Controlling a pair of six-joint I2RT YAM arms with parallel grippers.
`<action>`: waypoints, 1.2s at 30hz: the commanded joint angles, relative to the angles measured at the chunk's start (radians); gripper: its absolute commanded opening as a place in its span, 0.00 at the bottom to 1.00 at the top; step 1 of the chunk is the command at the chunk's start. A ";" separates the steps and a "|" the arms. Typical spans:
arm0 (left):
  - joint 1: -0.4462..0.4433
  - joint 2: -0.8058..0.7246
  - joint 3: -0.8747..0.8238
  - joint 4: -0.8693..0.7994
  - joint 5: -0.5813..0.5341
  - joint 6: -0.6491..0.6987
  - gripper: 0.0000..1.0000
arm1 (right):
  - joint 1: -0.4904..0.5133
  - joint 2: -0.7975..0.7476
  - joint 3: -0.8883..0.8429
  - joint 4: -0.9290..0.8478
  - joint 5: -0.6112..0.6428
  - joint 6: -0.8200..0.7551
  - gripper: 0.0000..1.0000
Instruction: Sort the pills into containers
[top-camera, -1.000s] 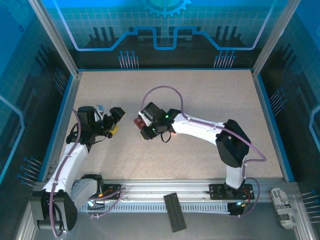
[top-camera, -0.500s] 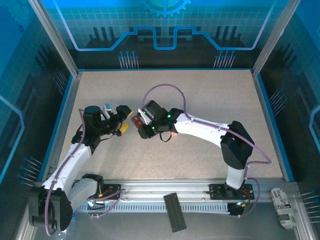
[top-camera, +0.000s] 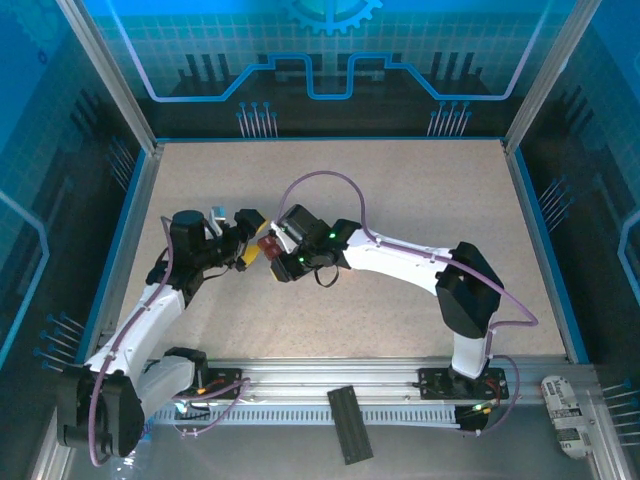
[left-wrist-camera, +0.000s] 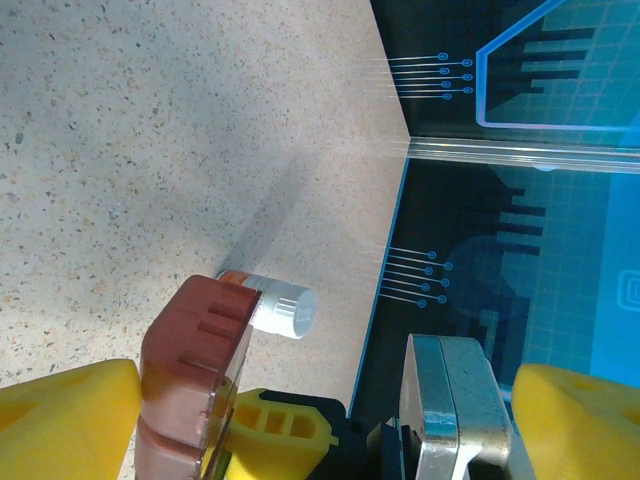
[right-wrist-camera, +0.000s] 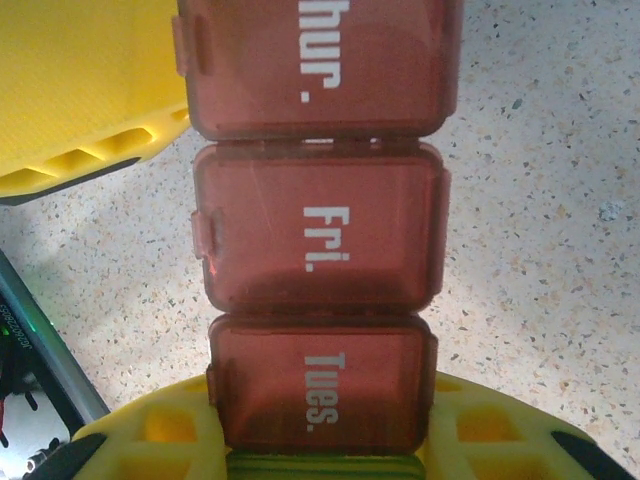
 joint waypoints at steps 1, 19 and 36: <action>-0.016 -0.002 0.015 0.040 0.015 -0.023 0.96 | 0.021 0.028 0.022 0.002 -0.003 0.002 0.14; -0.019 -0.009 0.014 0.003 0.000 -0.011 0.96 | 0.013 0.035 0.021 0.007 -0.001 0.009 0.13; -0.028 -0.047 0.021 -0.117 -0.081 0.048 0.95 | 0.006 0.036 0.016 0.014 0.003 0.014 0.10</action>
